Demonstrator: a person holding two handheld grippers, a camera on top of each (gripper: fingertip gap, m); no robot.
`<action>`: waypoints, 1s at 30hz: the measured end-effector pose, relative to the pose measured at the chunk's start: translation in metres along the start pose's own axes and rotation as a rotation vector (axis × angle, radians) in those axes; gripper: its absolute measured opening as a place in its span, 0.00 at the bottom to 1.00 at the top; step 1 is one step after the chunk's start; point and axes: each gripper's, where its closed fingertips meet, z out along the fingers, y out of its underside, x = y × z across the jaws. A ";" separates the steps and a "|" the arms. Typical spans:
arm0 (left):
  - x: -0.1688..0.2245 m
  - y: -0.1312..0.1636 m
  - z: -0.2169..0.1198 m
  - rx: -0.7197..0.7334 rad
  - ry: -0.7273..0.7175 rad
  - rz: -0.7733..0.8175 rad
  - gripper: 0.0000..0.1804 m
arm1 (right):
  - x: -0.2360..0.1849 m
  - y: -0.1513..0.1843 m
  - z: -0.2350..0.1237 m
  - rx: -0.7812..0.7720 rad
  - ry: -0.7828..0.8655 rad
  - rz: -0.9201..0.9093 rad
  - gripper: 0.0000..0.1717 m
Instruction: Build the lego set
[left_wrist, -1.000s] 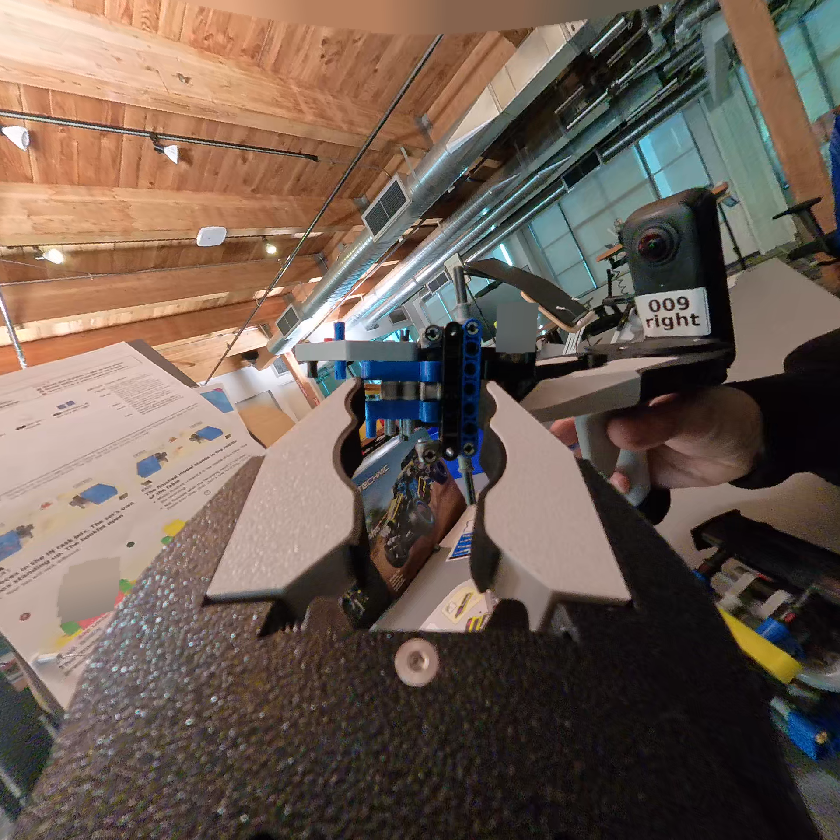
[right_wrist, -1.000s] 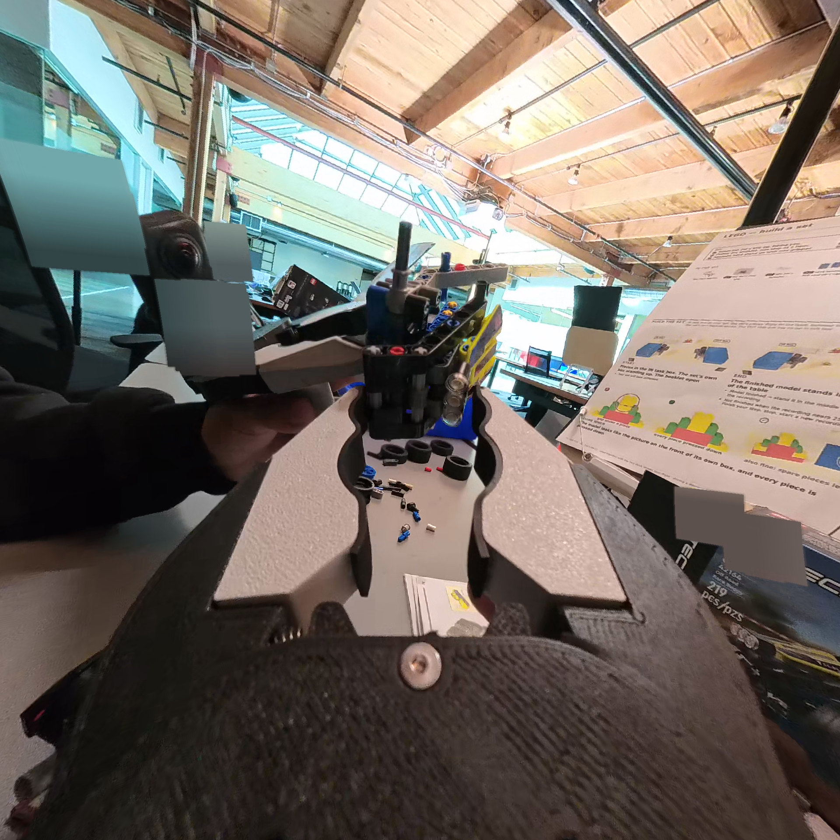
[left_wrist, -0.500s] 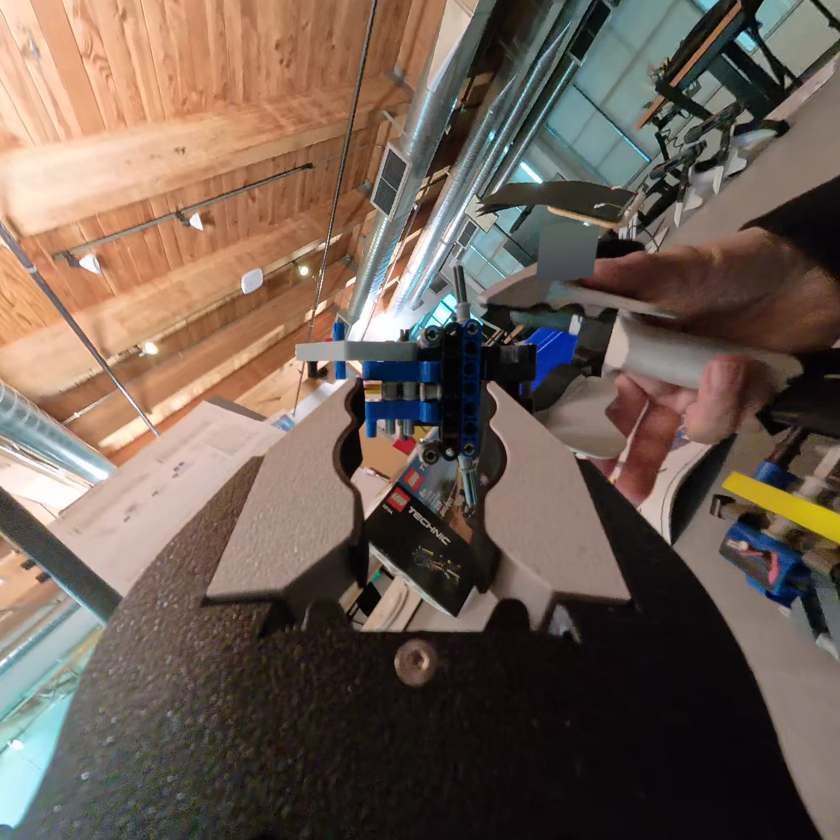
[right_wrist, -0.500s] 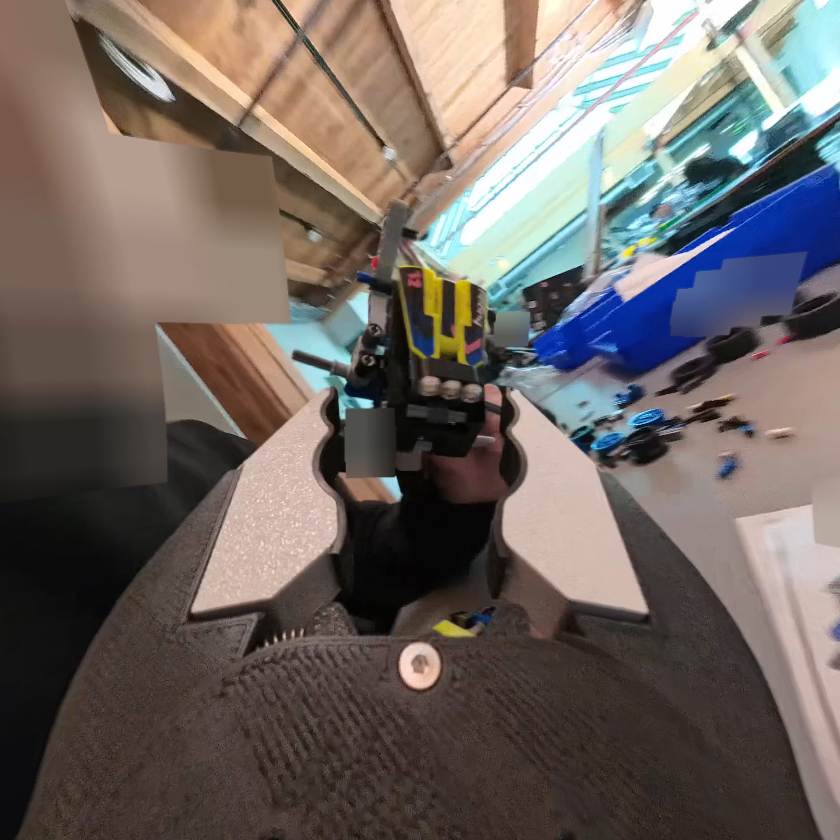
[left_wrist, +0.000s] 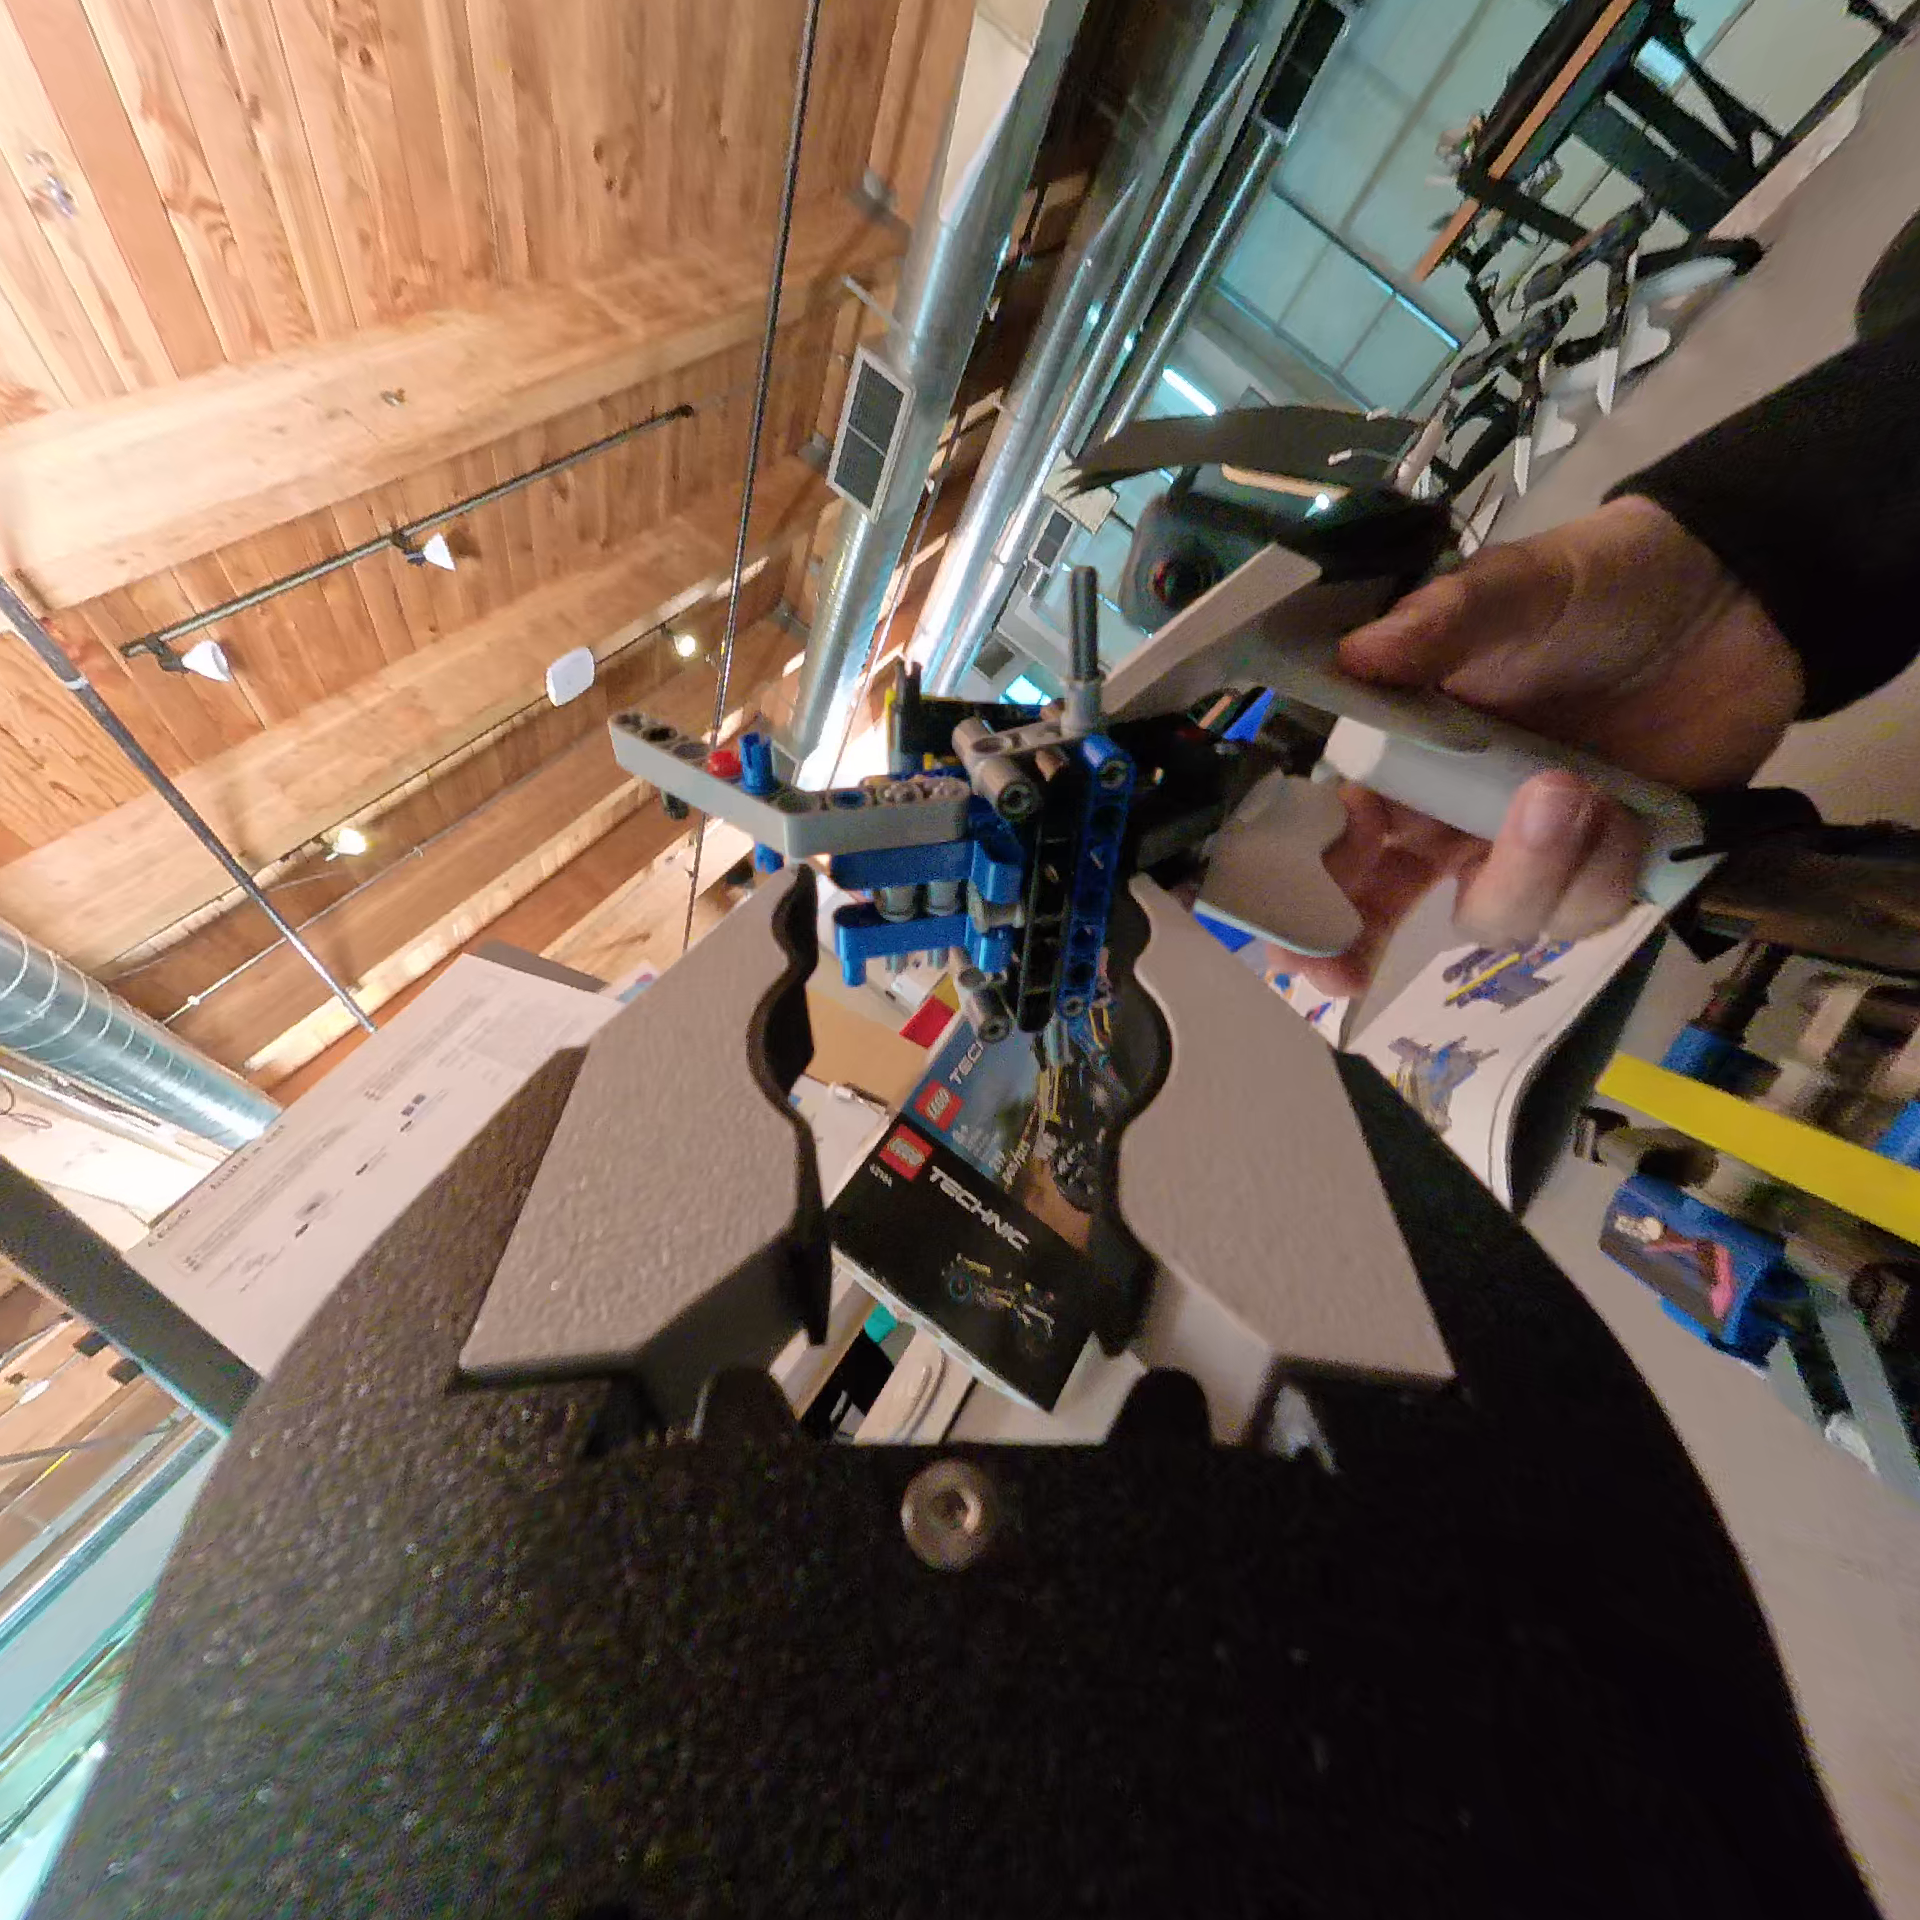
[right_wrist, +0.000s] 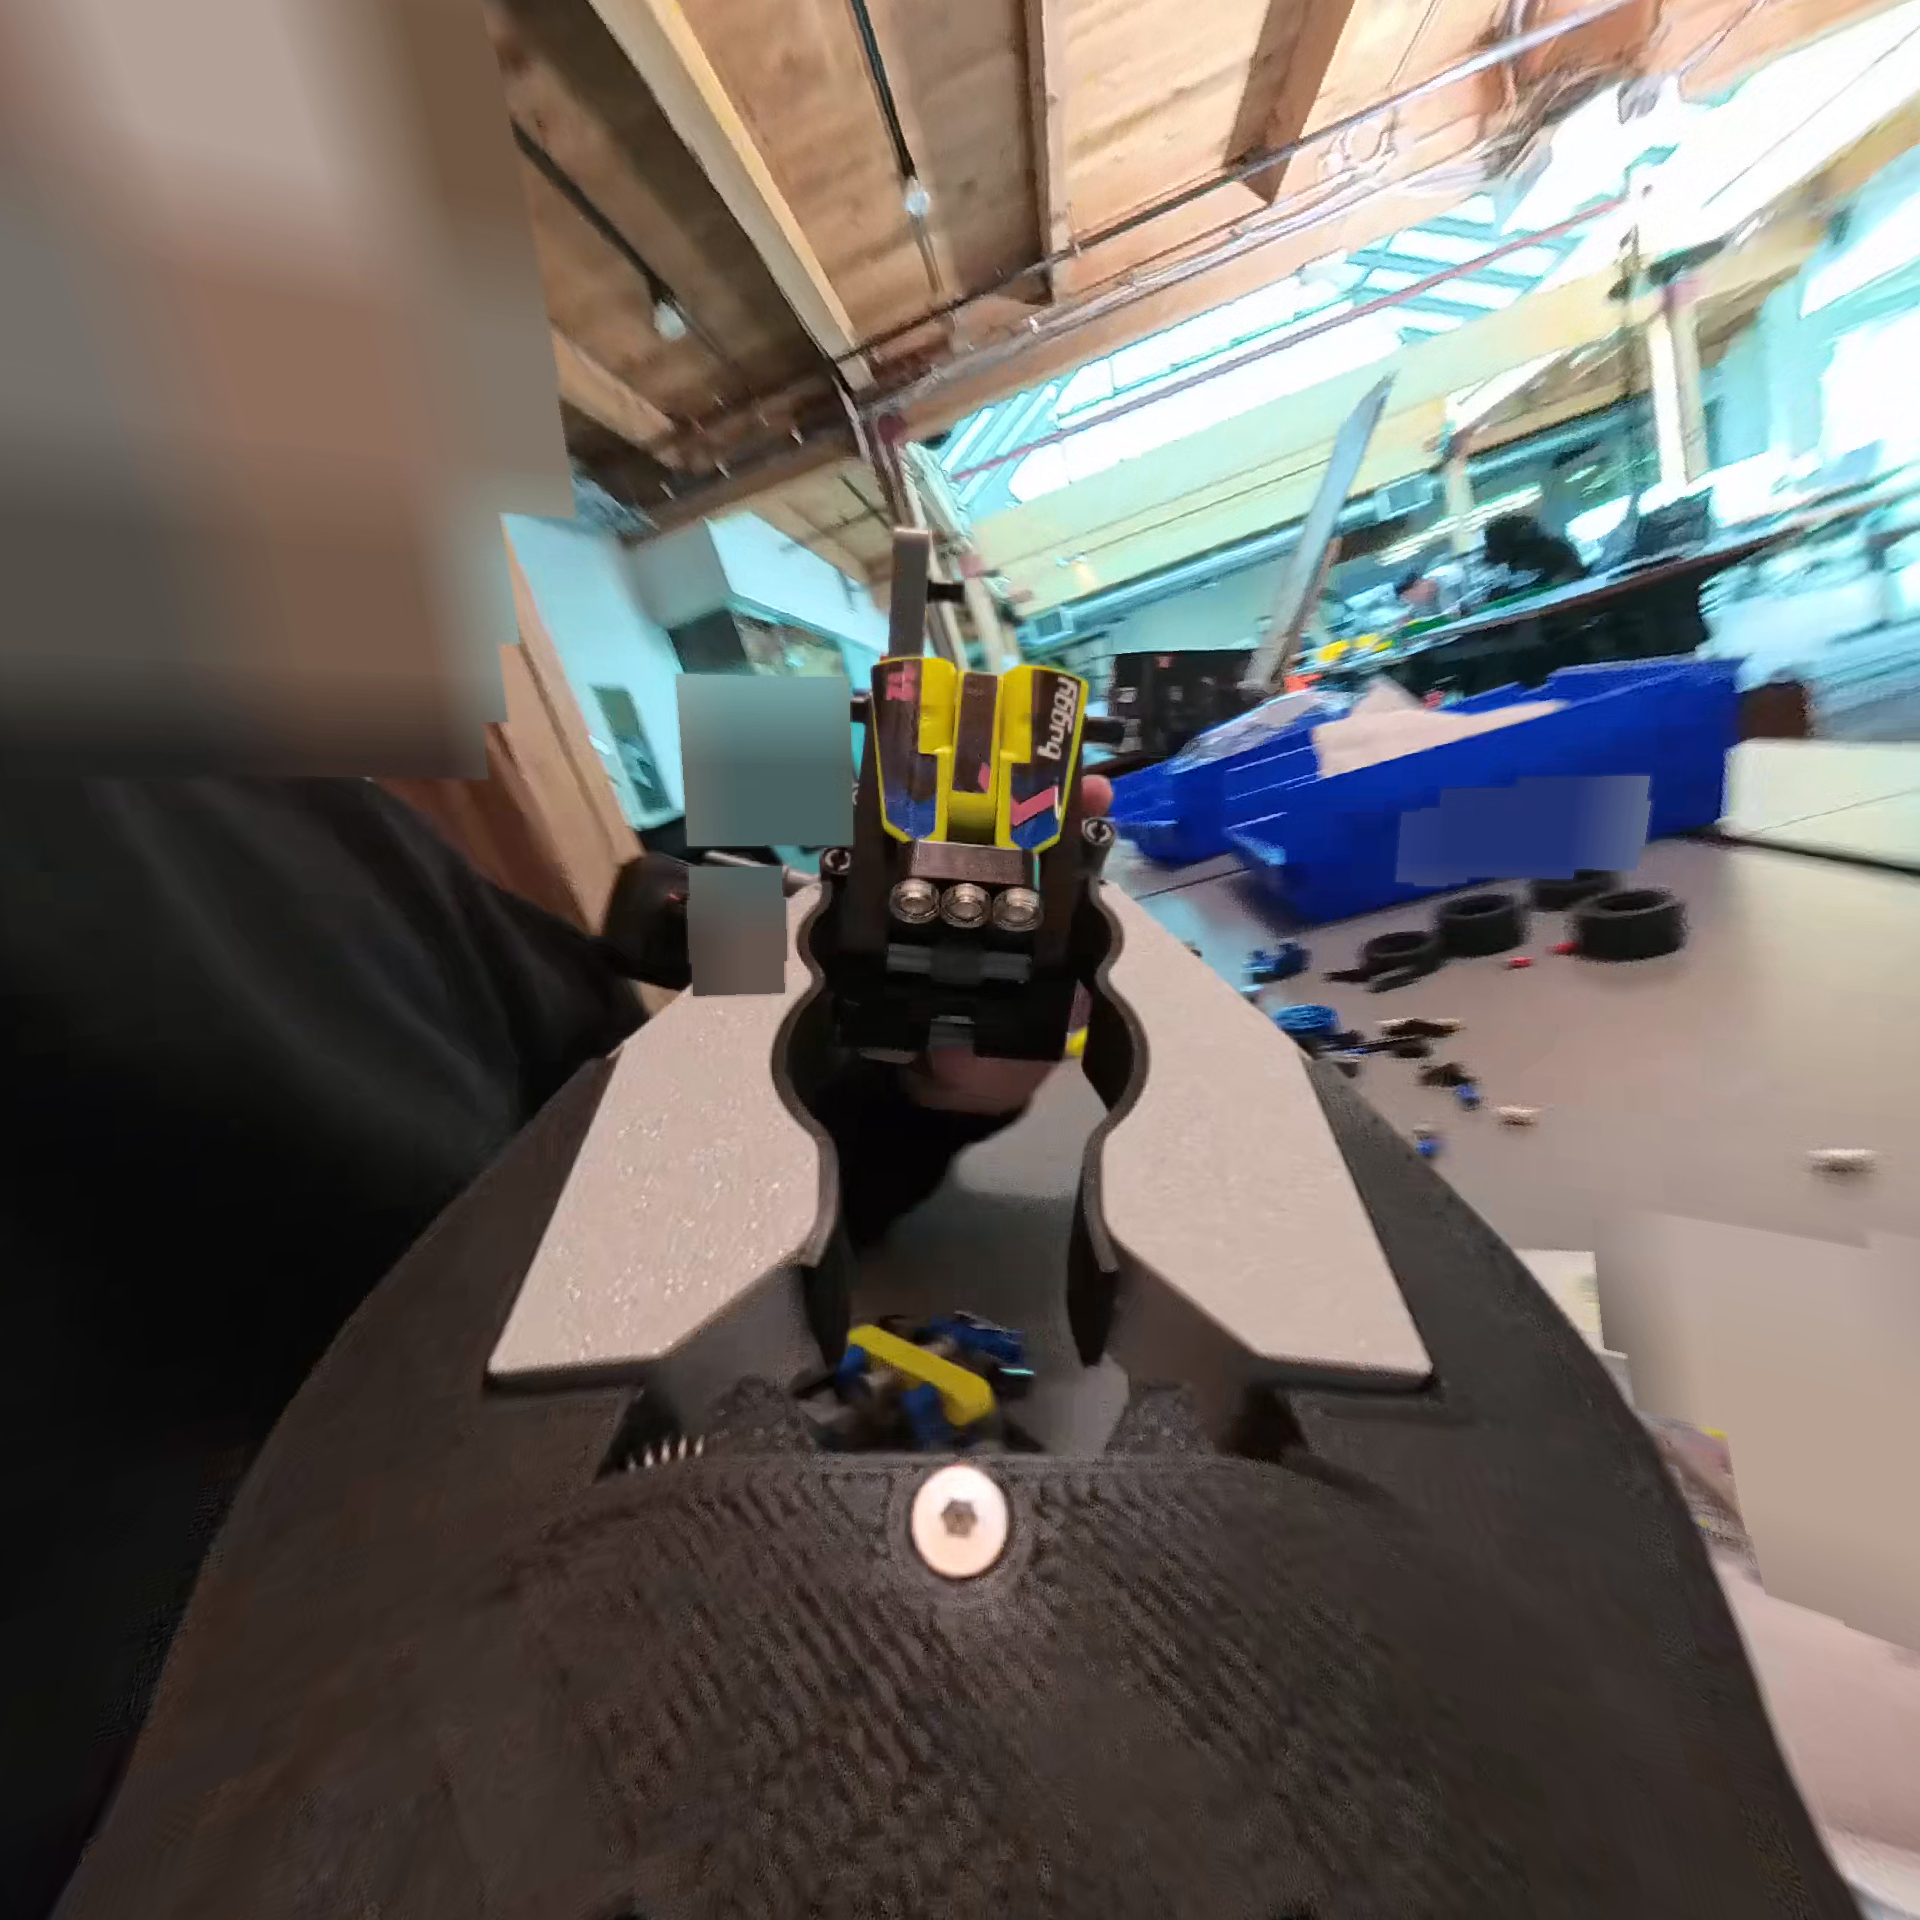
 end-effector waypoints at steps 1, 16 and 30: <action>0.001 0.005 0.001 -0.023 0.007 -0.005 0.29 | 0.003 -0.001 -0.002 -0.011 0.041 -0.074 0.25; 0.030 0.064 -0.001 -0.291 0.200 -0.281 0.32 | 0.043 -0.015 -0.131 -0.129 0.419 -0.286 0.00; 0.083 0.106 0.028 -0.649 0.566 -0.497 0.26 | 0.091 -0.007 -0.185 -0.854 0.376 -0.541 0.40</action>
